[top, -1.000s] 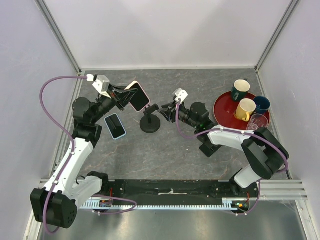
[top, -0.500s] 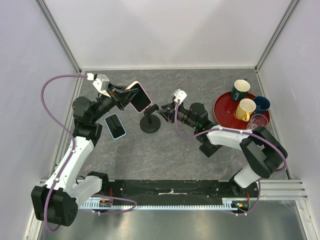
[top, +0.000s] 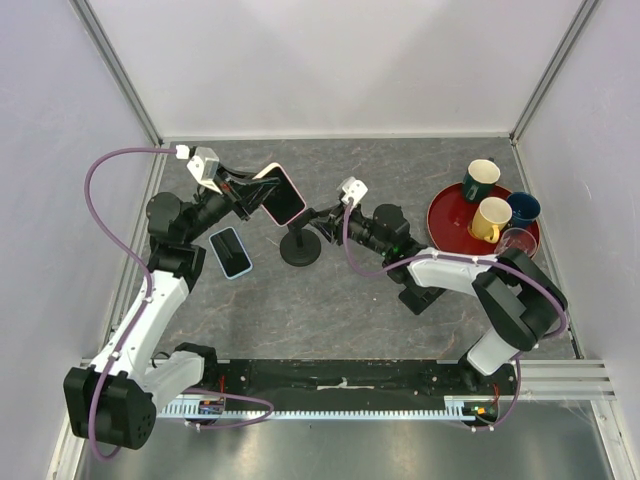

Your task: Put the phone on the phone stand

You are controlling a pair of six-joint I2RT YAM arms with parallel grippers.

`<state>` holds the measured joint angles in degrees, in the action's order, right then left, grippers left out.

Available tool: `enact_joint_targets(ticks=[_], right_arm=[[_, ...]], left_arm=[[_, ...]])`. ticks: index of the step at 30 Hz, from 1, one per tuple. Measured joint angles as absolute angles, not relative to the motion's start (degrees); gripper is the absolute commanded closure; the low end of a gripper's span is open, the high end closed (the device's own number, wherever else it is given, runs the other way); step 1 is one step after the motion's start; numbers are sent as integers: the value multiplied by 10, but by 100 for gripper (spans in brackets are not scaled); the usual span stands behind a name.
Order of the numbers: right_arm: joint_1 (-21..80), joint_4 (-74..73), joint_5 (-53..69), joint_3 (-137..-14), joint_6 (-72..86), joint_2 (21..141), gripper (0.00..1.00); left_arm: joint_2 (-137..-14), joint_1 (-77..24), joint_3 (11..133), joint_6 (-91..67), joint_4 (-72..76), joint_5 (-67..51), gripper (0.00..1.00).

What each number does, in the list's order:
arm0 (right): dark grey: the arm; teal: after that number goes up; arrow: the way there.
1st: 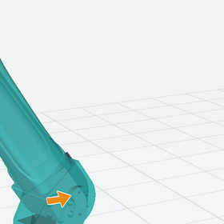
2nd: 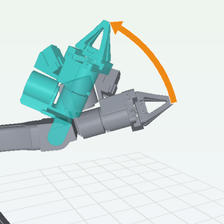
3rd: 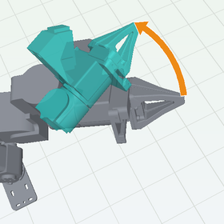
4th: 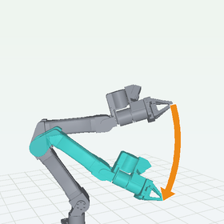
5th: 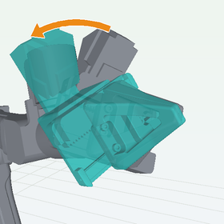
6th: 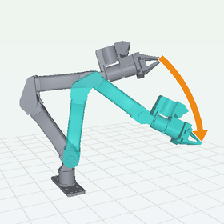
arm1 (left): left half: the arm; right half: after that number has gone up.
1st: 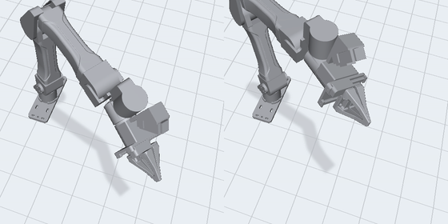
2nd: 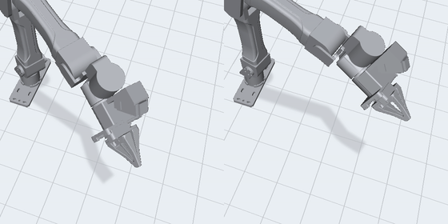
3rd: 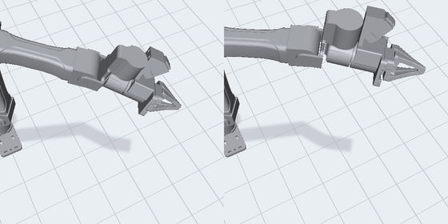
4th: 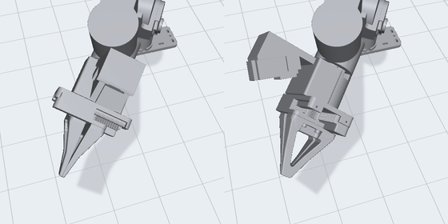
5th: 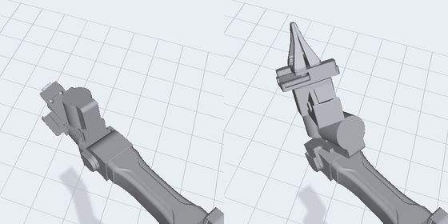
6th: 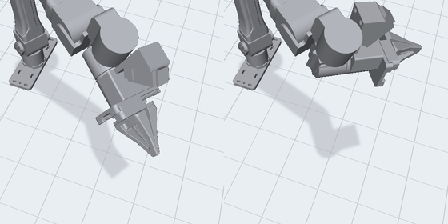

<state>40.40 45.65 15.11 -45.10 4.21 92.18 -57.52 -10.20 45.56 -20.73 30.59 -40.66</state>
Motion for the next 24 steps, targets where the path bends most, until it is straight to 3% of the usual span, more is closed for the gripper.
enact_joint_targets(ticks=[7, 10, 11, 14, 24], right_arm=[[404, 458, 146, -461, 42, 929, 67], [404, 458, 144, -463, 42, 930, 76], [404, 458, 144, -463, 41, 931, 86], [404, 457, 140, -469, 34, 935, 100], [401, 404, 157, -503, 7, 938, 100]], left_arm=[[-578, -102, 456, -216, 307, -411, 98], [-579, -102, 456, -217, 308, -411, 98], [-580, -102, 456, -217, 310, -411, 98], [-583, -101, 456, -219, 314, -412, 98], [-628, -101, 456, -245, 342, -467, 98]])
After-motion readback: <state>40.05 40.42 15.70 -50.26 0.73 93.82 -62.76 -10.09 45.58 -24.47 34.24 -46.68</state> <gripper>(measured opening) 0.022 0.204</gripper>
